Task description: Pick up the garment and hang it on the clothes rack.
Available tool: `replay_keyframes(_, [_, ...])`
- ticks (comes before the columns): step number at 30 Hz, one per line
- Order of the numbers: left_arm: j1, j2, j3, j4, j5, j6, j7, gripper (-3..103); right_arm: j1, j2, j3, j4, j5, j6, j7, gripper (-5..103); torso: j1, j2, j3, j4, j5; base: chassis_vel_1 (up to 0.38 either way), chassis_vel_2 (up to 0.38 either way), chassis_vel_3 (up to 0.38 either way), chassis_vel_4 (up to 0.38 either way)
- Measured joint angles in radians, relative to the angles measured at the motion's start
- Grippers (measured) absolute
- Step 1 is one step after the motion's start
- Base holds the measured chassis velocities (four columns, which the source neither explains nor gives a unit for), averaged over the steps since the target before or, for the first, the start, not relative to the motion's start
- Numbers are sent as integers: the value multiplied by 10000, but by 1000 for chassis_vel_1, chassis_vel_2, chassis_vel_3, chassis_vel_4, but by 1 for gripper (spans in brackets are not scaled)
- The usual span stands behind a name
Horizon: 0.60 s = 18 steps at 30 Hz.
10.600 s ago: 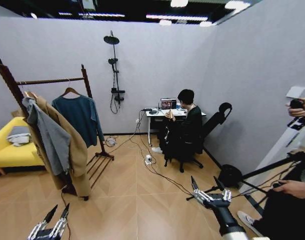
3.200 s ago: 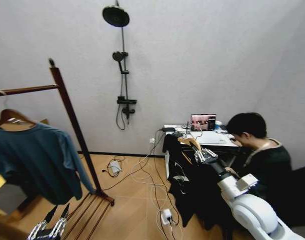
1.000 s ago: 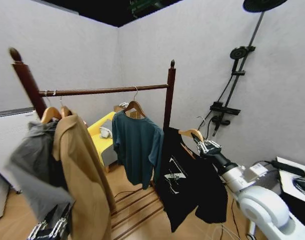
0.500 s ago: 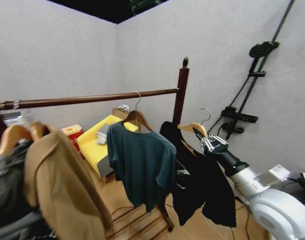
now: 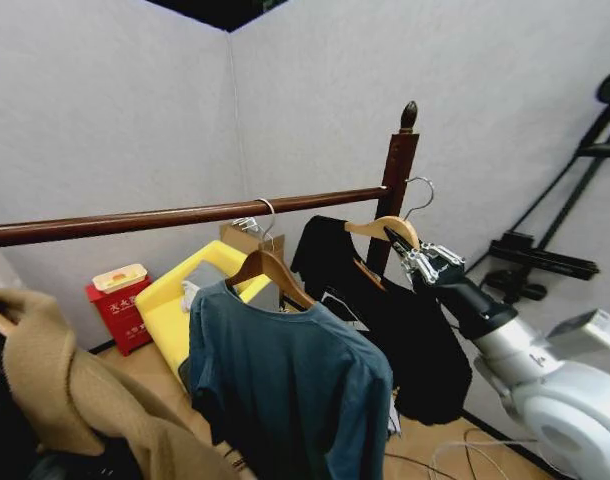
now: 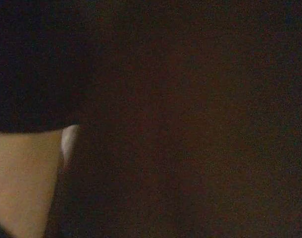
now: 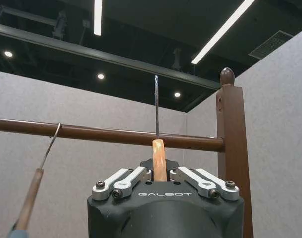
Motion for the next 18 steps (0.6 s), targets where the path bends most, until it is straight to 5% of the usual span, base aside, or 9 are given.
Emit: replay_keyframes(18, [2,-2,0,0,0,0,-6,46,404,-283,-206,-197,-52,-124,152,10,-642,-1273,-655,6,-1,12,-17,-22,14])
